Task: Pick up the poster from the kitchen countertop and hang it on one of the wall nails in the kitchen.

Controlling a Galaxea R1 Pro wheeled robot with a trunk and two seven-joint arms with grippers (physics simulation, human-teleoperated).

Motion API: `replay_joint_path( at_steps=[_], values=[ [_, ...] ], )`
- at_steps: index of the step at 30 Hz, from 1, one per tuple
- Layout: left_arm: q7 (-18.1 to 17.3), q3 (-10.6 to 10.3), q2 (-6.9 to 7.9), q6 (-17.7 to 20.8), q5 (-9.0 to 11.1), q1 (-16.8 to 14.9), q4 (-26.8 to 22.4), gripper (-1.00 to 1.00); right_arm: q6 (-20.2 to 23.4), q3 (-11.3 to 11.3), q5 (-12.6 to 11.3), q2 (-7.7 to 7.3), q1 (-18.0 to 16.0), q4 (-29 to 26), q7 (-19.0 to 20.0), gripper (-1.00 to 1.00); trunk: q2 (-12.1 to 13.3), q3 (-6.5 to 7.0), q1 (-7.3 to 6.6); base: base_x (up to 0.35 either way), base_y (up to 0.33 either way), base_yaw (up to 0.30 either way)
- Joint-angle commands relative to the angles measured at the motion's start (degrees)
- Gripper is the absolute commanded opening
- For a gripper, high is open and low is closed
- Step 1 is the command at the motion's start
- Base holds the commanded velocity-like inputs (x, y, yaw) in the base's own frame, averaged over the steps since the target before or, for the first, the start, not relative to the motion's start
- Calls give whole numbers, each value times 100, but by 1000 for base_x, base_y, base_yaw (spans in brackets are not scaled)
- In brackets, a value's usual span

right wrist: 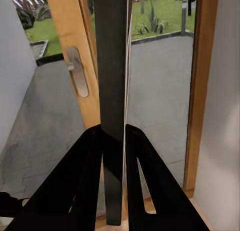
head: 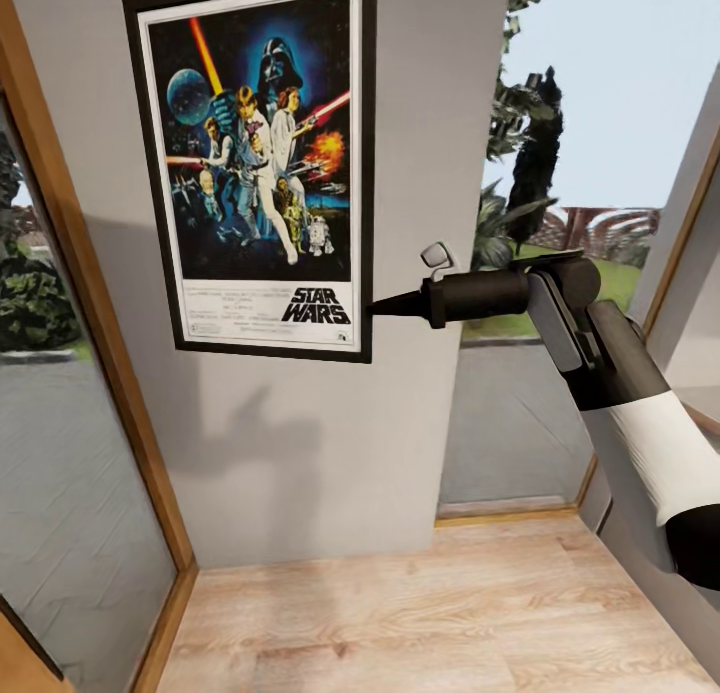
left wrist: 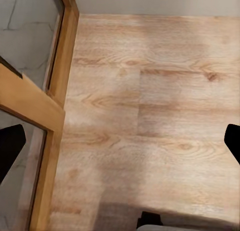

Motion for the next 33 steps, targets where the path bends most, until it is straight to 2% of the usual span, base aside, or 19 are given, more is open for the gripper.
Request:
replay_joint_path(
  at_steps=[1, 33],
  values=[
    [-42, 22, -3, -8, 0, 2, -3, 100, 32, 8, -22, -4, -3, 2, 7, -100, -2, -1, 3, 164, 10, 0],
    [-42, 22, -3, -7, 0, 2, -3, 100, 23, 8, -30, -20, 2, 2, 200, -100, -2, -1, 3, 319, 1, 0]
  ],
)
